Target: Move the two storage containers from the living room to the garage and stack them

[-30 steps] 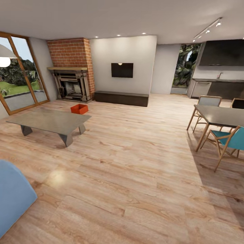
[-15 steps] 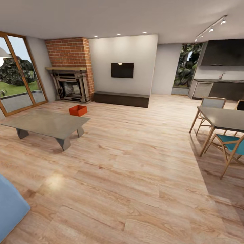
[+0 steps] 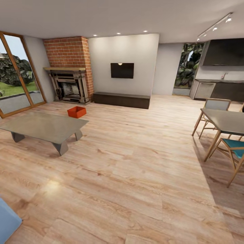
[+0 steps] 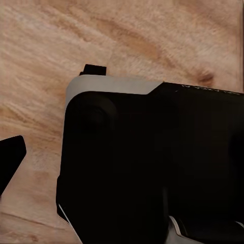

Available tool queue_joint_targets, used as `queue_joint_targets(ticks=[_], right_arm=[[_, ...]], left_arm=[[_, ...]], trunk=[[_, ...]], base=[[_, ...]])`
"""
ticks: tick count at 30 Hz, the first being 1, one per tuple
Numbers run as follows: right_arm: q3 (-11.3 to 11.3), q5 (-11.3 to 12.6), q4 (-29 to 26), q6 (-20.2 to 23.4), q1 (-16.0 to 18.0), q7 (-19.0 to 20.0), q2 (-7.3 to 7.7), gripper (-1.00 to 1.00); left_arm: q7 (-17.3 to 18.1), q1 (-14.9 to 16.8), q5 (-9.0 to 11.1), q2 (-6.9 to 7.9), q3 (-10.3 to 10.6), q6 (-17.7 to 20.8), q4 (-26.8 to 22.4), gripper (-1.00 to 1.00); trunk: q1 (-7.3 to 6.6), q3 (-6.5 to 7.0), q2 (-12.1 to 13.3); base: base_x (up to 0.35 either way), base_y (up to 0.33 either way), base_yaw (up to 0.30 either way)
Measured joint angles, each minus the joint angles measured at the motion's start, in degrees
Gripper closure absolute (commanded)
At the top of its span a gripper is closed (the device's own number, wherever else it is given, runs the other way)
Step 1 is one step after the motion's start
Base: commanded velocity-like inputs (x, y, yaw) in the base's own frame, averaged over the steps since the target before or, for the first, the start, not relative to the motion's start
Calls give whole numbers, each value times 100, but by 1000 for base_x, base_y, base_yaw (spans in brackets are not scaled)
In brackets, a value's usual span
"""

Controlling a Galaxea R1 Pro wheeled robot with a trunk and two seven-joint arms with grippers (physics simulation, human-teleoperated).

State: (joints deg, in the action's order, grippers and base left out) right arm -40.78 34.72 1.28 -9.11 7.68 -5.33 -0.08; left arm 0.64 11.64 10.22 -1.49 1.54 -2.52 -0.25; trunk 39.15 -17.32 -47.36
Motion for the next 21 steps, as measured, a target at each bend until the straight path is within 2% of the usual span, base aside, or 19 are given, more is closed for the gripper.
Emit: queue_joint_targets(ticks=[21], right_arm=[[-1, 0, 0, -5, 0, 0, -6, -100]], left_arm=[[0, 0, 0, 0, 0, 0, 0, -100]], trunk=[[0, 0, 0]], base=[[322, 0, 0]])
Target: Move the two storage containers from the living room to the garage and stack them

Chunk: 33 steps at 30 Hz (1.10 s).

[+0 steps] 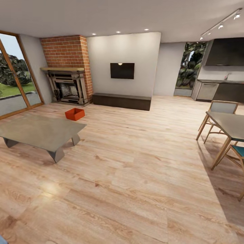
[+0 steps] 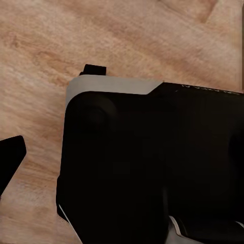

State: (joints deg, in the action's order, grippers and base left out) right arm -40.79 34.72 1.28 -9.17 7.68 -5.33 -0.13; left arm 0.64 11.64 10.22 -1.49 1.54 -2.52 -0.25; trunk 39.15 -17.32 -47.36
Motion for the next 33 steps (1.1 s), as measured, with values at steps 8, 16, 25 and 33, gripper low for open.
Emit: queue_joint_targets(ticks=[8, 16, 25, 33], right_arm=[[-1, 2, 0, 0, 0, 0, -9, -100], [-2, 9, 0, 0, 0, 0, -10, -100], [-2, 10, 0, 1, 0, 0, -10, -100], [-2, 10, 0, 0, 0, 0, -10, -100]], left_arm=[[0, 0, 0, 0, -1, 5, 0, -100], [0, 0, 0, 0, -4, 2, 0, -100], [0, 0, 0, 0, -2, 1, 0, -100], [0, 0, 0, 0, 0, 1, 0, -100]], trunk=[[0, 0, 0], [0, 0, 0], [0, 0, 0], [0, 0, 0]], base=[[322, 0, 0], [322, 0, 0], [322, 0, 0], [322, 0, 0]])
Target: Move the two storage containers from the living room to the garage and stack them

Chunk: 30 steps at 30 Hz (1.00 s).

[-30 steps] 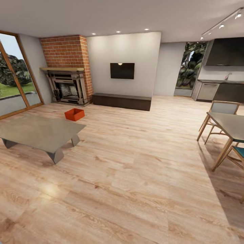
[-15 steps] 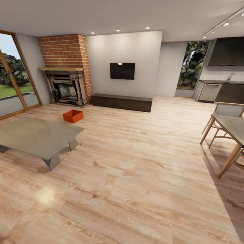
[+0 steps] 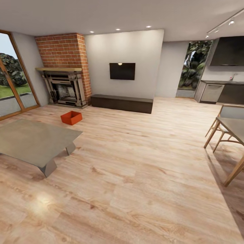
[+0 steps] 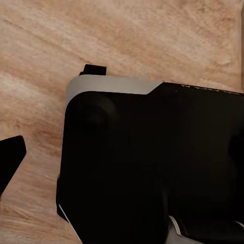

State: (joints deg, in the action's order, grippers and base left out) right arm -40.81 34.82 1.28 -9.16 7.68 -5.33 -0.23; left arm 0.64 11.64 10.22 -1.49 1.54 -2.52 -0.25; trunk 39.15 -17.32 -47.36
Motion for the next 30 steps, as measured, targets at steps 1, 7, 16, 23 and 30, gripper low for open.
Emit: queue_joint_targets(ticks=[1, 7, 16, 23, 30], right_arm=[[0, 0, 0, 0, 0, 0, 0, -100], [0, 1, 0, 3, 0, 0, 0, -100], [0, 1, 0, 0, 0, 0, 0, -100], [0, 16, 0, 3, 0, 0, 0, -100], [0, 52, 0, 8, 0, 0, 2, -100]], left_arm=[[0, 0, 0, 0, 0, 0, 0, -100], [0, 0, 0, 0, -3, -1, 0, -100], [0, 0, 0, 0, 1, -1, 0, -100], [-1, -1, 0, 0, -3, -1, 0, -100], [0, 0, 0, 0, -1, -1, 0, -100]], trunk=[[0, 0, 0], [0, 0, 0], [0, 0, 0], [0, 0, 0], [0, 0, 0]], base=[[322, 0, 0], [322, 0, 0], [322, 0, 0], [322, 0, 0], [322, 0, 0]])
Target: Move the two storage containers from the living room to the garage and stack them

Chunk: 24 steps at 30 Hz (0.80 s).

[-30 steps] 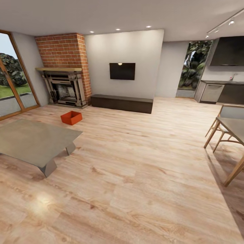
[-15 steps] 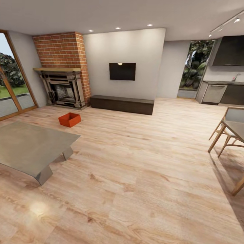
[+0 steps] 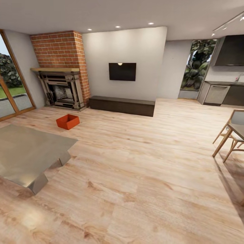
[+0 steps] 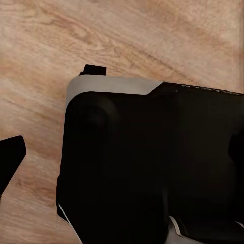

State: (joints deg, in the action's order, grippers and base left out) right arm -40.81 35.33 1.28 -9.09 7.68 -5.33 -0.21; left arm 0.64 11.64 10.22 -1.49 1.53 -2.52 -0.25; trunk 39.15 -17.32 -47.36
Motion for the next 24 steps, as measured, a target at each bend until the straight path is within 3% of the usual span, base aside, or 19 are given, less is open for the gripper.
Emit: queue_joint_targets(ticks=[24], right_arm=[[-2, 4, 18, 1, 0, 0, -1, -100]], left_arm=[[0, 0, -10, 0, 3, 2, 0, -100]], trunk=[[0, 0, 0]], base=[[322, 0, 0]])
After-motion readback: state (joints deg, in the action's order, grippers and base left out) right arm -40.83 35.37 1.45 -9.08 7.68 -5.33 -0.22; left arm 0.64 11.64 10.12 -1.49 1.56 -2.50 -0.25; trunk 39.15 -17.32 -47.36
